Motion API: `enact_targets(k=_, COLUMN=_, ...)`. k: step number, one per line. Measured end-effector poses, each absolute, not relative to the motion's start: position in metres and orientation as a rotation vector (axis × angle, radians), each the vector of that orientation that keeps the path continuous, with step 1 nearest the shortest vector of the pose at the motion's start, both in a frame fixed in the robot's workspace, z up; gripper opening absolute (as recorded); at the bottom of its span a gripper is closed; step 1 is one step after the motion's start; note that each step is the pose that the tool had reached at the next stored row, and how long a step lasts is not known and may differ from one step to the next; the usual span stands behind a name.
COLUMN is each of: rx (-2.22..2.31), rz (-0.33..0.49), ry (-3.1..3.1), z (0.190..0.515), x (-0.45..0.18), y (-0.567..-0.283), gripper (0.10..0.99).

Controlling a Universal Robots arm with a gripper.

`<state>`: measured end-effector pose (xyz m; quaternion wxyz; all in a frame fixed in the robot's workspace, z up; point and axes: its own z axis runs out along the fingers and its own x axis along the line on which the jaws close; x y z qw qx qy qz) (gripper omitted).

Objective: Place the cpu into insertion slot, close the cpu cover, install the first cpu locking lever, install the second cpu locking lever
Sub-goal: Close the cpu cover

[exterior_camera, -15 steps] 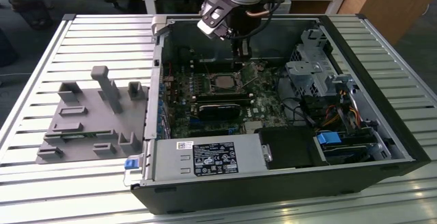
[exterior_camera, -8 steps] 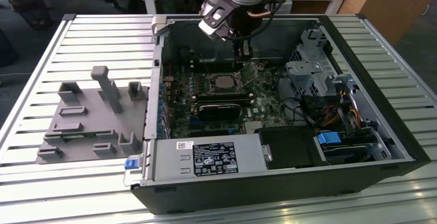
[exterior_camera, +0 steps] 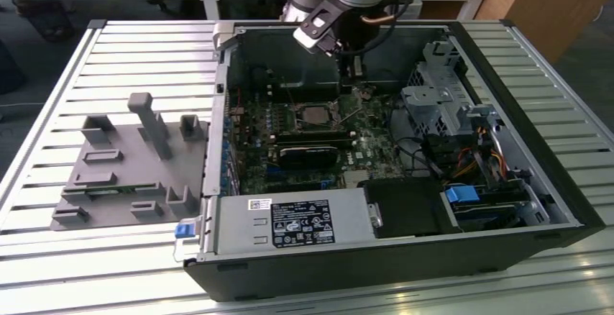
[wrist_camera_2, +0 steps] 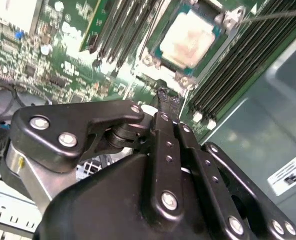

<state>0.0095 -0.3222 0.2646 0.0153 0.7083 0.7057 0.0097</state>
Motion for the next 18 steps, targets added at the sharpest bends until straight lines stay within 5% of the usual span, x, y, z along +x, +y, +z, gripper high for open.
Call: enact_targets(k=18, rx=2.189, rz=0.031, ry=2.211, z=0.257, x=0.035, y=-0.312, gripper=0.122)
